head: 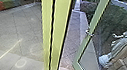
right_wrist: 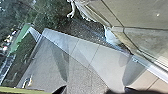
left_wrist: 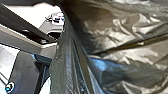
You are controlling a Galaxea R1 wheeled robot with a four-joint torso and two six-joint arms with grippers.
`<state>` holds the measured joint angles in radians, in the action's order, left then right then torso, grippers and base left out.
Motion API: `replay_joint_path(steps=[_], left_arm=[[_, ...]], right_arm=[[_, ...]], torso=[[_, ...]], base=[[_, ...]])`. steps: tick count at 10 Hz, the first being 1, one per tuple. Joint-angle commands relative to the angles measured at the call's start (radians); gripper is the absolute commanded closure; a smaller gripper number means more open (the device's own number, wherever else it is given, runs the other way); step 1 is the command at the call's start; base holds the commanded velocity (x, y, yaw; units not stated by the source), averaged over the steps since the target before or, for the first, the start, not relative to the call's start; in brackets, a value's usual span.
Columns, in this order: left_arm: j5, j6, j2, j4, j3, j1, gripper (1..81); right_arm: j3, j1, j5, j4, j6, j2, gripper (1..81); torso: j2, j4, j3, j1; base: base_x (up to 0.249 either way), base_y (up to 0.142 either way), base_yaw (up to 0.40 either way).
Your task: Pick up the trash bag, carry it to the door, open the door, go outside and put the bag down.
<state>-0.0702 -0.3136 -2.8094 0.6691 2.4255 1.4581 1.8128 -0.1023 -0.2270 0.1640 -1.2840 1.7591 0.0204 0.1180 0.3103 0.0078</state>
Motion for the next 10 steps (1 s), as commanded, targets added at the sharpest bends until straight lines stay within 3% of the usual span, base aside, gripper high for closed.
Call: replay_joint_path(steps=[1,4,7,8,10], left_arm=[[-0.099,-0.005,0.007,0.001,-0.008,-0.001,81.1],[-0.099,-0.005,-0.004,0.001,-0.008,-0.001,81.1],[-0.097,-0.005,-0.001,0.003,-0.008,-0.001,81.1],[-0.097,-0.007,-0.003,0.001,-0.008,-0.001,81.1],[-0.097,-0.007,-0.007,0.001,-0.008,-0.005,81.1]], right_arm=[[0.046,0.124,0.021,0.049,0.015,-0.056,1.0],[0.011,0.074,0.002,0.048,0.020,0.094,1.0],[0.057,-0.049,-0.014,0.038,0.019,0.361,1.0],[0.062,-0.086,-0.021,0.049,0.022,0.410,1.0],[-0.039,-0.162,-0.032,0.054,0.022,0.426,1.0]], torso=[[0.000,0.000,0.000,0.000],[0.000,0.000,0.000,0.000],[0.000,0.000,0.000,0.000],[0.000,0.000,0.000,0.000],[0.000,0.000,0.000,0.000]], base=[[0.000,0.000,0.000],[0.000,0.000,0.000],[0.000,0.000,0.000],[0.000,0.000,0.000],[0.000,0.000,0.000]])
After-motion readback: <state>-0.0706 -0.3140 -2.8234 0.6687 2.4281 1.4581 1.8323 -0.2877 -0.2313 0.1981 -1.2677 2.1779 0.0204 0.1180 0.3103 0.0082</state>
